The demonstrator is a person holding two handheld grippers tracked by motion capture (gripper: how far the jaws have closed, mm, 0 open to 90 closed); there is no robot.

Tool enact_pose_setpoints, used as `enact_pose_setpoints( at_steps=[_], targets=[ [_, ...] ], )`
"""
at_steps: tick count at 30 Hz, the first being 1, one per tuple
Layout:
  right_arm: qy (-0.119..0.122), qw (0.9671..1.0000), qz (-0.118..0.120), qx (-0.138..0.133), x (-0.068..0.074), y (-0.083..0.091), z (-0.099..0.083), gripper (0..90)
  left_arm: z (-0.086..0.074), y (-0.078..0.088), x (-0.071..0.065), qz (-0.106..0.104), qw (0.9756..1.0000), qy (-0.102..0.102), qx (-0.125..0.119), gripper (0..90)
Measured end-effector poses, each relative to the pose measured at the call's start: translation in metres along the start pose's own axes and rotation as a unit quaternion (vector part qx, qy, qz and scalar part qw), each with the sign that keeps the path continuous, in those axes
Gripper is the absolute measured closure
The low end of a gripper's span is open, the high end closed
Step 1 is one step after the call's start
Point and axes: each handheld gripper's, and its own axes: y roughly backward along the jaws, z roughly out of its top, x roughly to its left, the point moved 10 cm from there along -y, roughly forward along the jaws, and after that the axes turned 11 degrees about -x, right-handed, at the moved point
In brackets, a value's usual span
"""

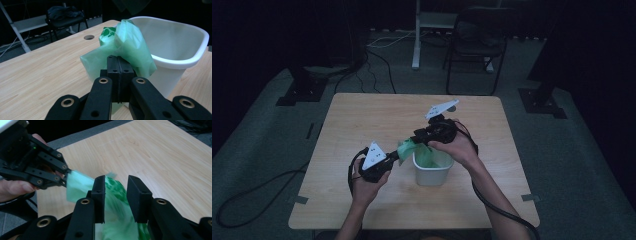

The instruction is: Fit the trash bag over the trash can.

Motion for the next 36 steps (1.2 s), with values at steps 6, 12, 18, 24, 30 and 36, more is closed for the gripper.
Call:
enact_pose_setpoints(
  at_steps=[6,12,18,24,30,36],
  targets=[
    [-0.005,0.9990,0.044,-0.006,0.014,-0.008,0.008,60.5,0.001,0.000,-0.001,0.001,1.0000,-0.005,0.000,90.0],
    [-0.016,0.9968,0.078,0.003,0.020,-0.015,0.006,58.0,0.002,0.000,-0.002,0.003,1.0000,-0.005,-0.002,90.0],
    [-0.013,0.9936,0.110,0.025,0.028,-0.021,-0.004,71.6,0.003,0.001,0.000,0.009,0.9999,-0.005,-0.004,90.0],
    [0.011,0.9930,0.111,0.039,0.033,-0.007,-0.010,90.0,0.007,0.007,-0.001,0.007,0.9999,-0.009,-0.011,90.0],
    [0.026,0.9938,0.094,0.054,0.026,0.017,-0.026,89.9,0.008,0.009,-0.007,-0.009,0.9998,-0.012,-0.012,90.0],
    [0.019,0.9944,0.085,0.060,0.018,0.035,-0.043,89.3,0.006,0.007,-0.022,-0.036,0.9991,-0.021,-0.006,90.0]
  ],
)
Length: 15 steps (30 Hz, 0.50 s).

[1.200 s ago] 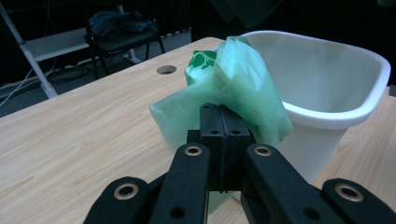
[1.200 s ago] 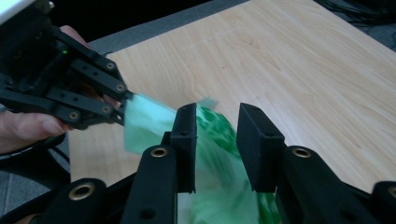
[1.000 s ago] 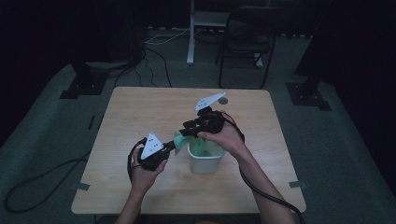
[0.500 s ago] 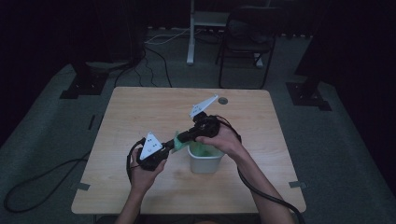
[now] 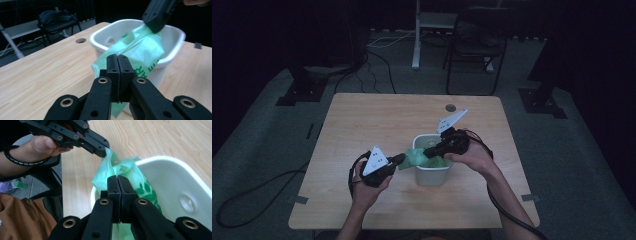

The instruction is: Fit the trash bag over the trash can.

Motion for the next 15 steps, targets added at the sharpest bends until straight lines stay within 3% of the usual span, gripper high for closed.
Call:
enact_pose_setpoints(
  at_steps=[6,15],
  targets=[
    [-0.008,0.9999,-0.009,-0.011,-0.002,0.009,-0.001,88.3,0.003,0.001,-0.017,-0.023,0.9997,-0.012,0.000,90.0],
    [-0.030,0.9986,-0.027,-0.034,-0.013,0.020,0.002,88.8,-0.001,0.004,-0.036,-0.049,0.9987,-0.014,0.004,90.0]
  ],
)
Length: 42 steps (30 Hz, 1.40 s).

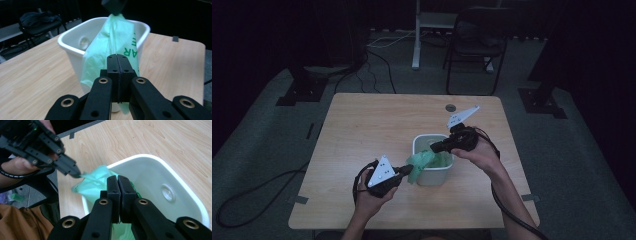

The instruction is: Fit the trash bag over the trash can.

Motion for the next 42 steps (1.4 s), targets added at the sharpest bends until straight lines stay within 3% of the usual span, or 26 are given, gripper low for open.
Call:
enact_pose_setpoints(
  at_steps=[6,12,18,20,24,26,34,42],
  targets=[
    [-0.005,1.0000,-0.002,-0.002,-0.001,-0.001,0.001,87.6,0.000,-0.003,-0.016,-0.019,0.9997,-0.012,0.007,90.0],
    [0.008,0.9998,0.018,0.007,0.011,-0.013,0.006,68.1,-0.003,-0.006,-0.020,-0.021,0.9995,-0.017,0.015,90.0],
    [0.005,0.9990,0.024,0.037,0.014,-0.032,-0.002,61.7,-0.005,-0.007,-0.019,-0.021,0.9995,-0.015,0.016,90.0],
    [0.000,0.9983,0.030,0.049,0.015,-0.036,-0.006,64.7,-0.005,-0.007,-0.019,-0.022,0.9995,-0.015,0.017,90.0],
    [0.007,0.9973,0.039,0.062,0.016,-0.037,-0.008,84.7,-0.007,-0.008,-0.020,-0.026,0.9994,-0.015,0.019,90.0],
    [0.008,0.9975,0.036,0.060,0.015,-0.034,-0.007,90.0,-0.007,-0.009,-0.022,-0.029,0.9992,-0.015,0.021,90.0],
    [-0.005,0.9998,-0.011,0.014,-0.005,-0.018,0.009,90.0,-0.011,-0.010,-0.026,-0.039,0.9986,-0.020,0.028,90.0],
    [-0.017,0.9979,-0.057,-0.024,-0.025,-0.003,0.025,90.0,-0.014,-0.013,-0.032,-0.051,0.9978,-0.022,0.035,90.0]
  ],
)
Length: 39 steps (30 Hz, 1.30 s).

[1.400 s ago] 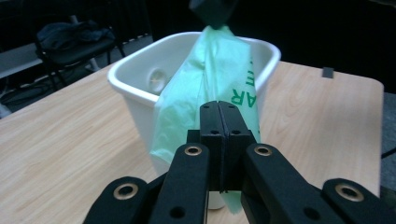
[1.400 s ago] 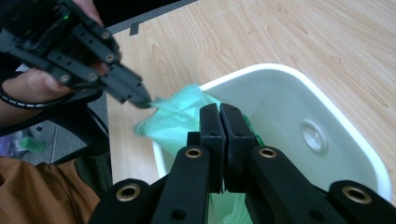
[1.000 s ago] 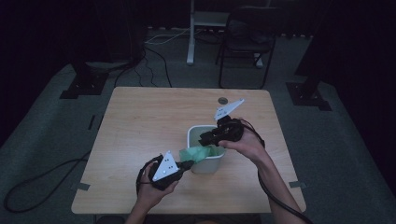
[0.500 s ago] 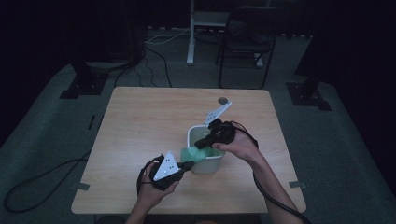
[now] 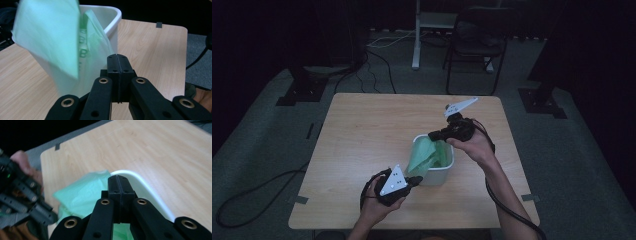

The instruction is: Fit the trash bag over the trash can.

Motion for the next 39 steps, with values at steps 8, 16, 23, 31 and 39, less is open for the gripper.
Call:
enact_pose_setpoints(
  at_steps=[8,16,23,31,39],
  targets=[
    [-0.011,0.9987,-0.031,-0.038,-0.015,0.010,0.017,90.0,-0.003,-0.003,-0.004,-0.009,0.9999,-0.006,0.009,90.0],
    [-0.017,0.9980,-0.035,-0.050,-0.018,0.014,0.023,90.0,0.004,0.002,-0.002,-0.004,1.0000,-0.006,-0.005,84.5],
    [-0.007,0.9983,-0.022,-0.053,-0.012,0.013,0.022,90.0,0.025,0.026,0.013,0.011,0.9984,0.009,-0.055,69.8],
    [0.001,0.9986,-0.010,-0.051,-0.005,0.013,0.021,90.0,0.021,0.043,0.055,0.051,0.9914,0.091,-0.080,57.8],
    [0.004,0.9986,-0.002,-0.053,-0.002,0.011,0.023,90.0,0.000,0.026,0.069,0.028,0.9827,0.171,-0.066,48.4]
  ],
)
